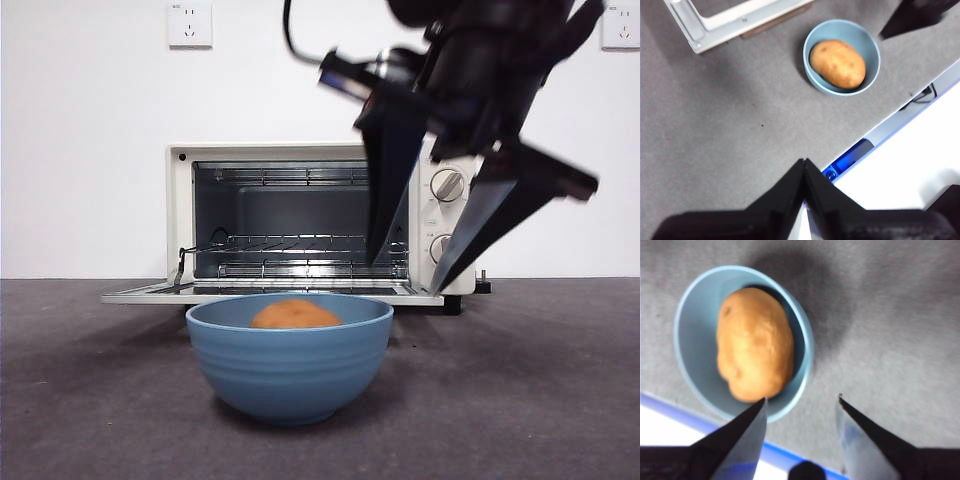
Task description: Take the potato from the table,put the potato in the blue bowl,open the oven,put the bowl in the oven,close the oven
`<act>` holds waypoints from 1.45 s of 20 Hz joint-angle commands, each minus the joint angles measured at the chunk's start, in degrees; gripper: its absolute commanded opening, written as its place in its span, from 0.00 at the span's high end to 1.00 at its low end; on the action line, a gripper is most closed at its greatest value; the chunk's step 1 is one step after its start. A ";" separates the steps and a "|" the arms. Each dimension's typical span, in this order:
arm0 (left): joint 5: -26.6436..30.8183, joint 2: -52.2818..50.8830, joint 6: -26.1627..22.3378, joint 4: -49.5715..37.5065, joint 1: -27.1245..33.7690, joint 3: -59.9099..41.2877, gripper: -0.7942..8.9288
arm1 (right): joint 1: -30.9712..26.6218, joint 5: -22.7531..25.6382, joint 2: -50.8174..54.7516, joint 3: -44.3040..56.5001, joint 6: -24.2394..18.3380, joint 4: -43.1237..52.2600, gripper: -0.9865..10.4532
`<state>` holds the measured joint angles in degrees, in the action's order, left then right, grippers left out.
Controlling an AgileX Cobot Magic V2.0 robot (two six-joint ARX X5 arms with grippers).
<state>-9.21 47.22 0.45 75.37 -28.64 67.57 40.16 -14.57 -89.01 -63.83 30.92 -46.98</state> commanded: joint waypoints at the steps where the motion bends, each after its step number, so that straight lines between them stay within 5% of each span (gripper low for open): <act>1: -0.17 -1.92 -0.61 0.02 -0.17 -0.11 0.92 | 0.39 -0.57 -2.51 0.46 1.29 1.01 0.71; 9: -0.20 -5.27 -0.42 0.04 -0.17 -0.11 0.92 | 0.39 1.49 -7.17 0.46 2.05 4.13 0.73; 15: -0.17 -5.51 -0.46 0.04 -0.17 -0.11 0.92 | 0.39 2.86 -8.31 0.46 1.99 4.48 0.93; 18: -0.15 -5.64 -0.46 0.04 -0.17 -0.11 0.92 | 0.39 1.79 -8.24 0.09 3.72 5.75 0.92; 29: -0.17 -5.60 -0.42 0.04 -0.17 -0.11 0.92 | -3.67 2.64 -11.65 -22.40 6.62 -3.37 0.92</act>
<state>-9.21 41.87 0.45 75.42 -28.67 67.57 36.91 -12.21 -99.31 -85.73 36.88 -50.26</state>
